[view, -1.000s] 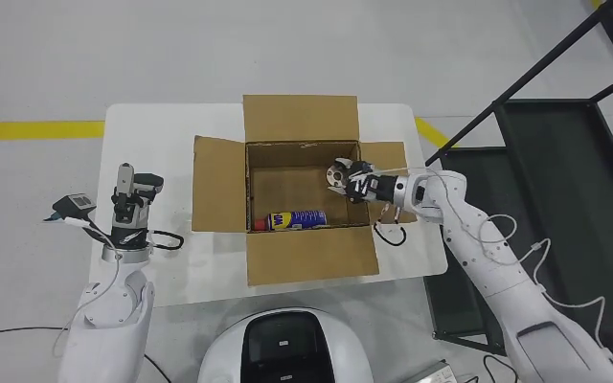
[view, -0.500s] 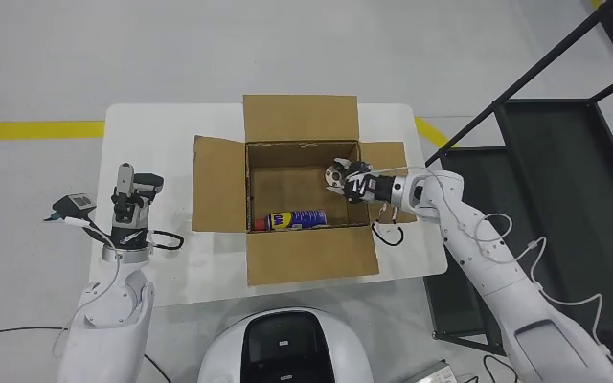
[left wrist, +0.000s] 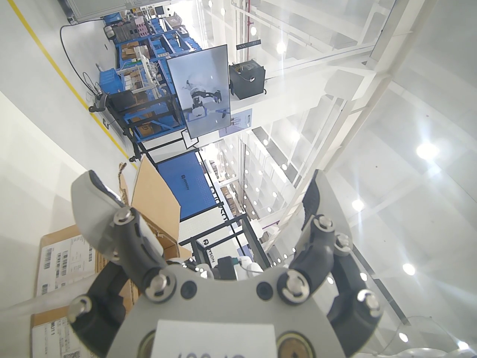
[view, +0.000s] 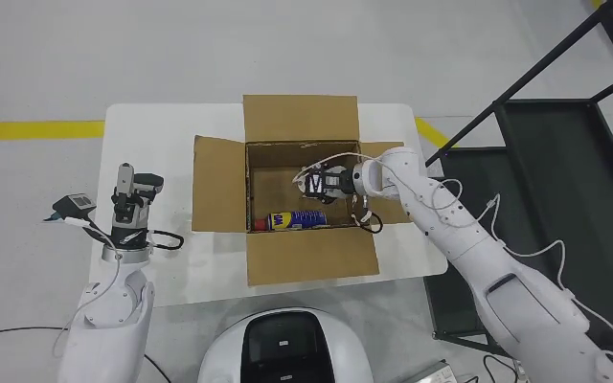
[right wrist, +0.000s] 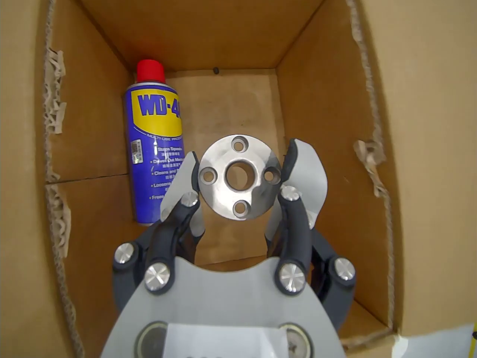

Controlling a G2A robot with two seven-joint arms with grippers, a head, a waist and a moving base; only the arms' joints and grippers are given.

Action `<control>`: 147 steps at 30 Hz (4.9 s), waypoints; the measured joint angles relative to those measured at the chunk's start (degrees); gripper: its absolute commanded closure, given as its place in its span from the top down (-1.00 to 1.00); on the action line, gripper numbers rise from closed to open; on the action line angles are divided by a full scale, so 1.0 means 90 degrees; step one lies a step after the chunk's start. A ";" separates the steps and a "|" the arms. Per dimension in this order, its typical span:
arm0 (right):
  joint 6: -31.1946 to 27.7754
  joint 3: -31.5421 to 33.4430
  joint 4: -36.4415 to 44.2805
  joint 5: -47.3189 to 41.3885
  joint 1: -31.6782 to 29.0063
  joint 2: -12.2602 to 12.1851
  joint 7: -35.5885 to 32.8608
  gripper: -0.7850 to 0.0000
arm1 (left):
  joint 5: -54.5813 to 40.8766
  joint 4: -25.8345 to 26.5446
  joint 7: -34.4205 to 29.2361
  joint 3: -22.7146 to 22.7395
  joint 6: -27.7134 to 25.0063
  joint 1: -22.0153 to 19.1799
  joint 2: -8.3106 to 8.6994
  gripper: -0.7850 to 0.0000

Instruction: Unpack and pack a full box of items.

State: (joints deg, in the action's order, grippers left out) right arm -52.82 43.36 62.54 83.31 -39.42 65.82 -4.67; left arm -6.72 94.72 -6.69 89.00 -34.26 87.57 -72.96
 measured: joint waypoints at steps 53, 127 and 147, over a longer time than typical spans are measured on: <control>0.1500 0.4252 0.2207 0.0574 -0.4566 -0.1926 0.5098 1.00 | 0.0000 0.0000 0.0000 0.0000 0.0000 0.0000 0.0000 1.00; 0.1745 0.2452 -0.4049 -0.1179 -0.1892 -0.0789 0.3891 -0.11 | 0.0000 0.0000 0.0000 0.0000 0.0000 0.0000 0.0000 1.00; 0.1696 0.2319 -0.4457 -0.0763 -0.1636 -0.0778 0.4775 -1.00 | 0.0000 0.0000 0.0000 0.0000 0.0000 0.0000 0.0000 1.00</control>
State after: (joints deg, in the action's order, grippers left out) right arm -37.56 64.23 22.43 76.44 -54.14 58.81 38.31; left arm -6.72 94.72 -6.69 89.00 -34.26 87.57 -72.96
